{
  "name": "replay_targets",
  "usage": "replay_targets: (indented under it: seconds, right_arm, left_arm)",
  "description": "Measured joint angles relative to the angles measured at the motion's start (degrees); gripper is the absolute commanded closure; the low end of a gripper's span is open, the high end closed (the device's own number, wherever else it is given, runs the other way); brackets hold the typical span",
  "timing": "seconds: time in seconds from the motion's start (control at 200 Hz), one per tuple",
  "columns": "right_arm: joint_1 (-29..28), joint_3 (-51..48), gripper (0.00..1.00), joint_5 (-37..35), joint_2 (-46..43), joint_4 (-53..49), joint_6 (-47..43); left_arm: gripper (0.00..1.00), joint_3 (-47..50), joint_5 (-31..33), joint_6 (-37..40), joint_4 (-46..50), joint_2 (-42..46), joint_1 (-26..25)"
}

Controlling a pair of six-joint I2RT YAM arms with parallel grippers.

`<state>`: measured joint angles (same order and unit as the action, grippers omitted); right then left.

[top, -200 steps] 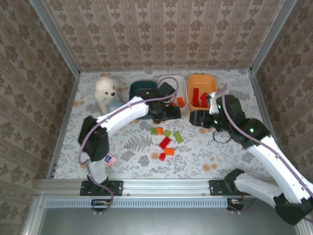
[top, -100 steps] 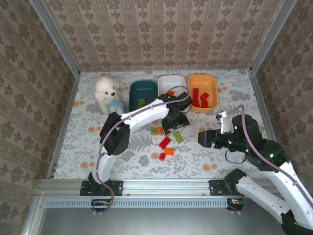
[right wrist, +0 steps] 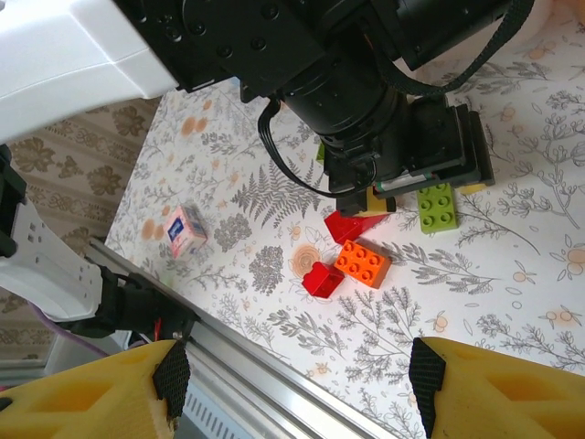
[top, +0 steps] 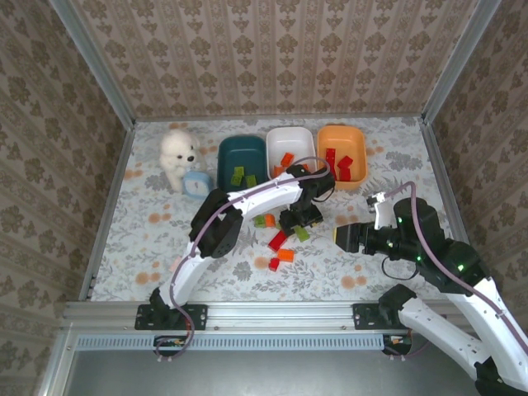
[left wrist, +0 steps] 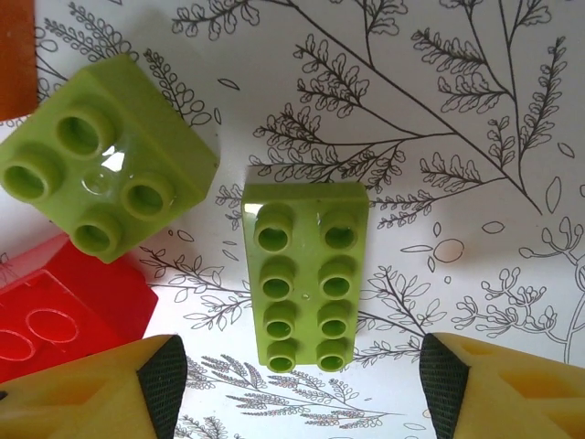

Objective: Sort the legos into containers by color

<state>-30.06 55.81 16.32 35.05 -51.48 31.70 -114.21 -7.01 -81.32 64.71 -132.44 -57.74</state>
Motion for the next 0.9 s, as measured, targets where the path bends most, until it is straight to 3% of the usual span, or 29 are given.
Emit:
replay_targets:
  seconds: [0.415, 0.9]
  right_arm:
    - [0.0, 0.0, 0.31, 0.0, -0.6, -0.3, 0.0]
    - [0.0, 0.0, 0.31, 0.0, -0.4, -0.2, 0.0]
  left_arm:
    - [0.43, 0.1, 1.0, -0.2, -2.2, -1.0, -0.1]
    - [0.44, 2.7, 1.0, -0.2, -3.7, -1.0, -0.7]
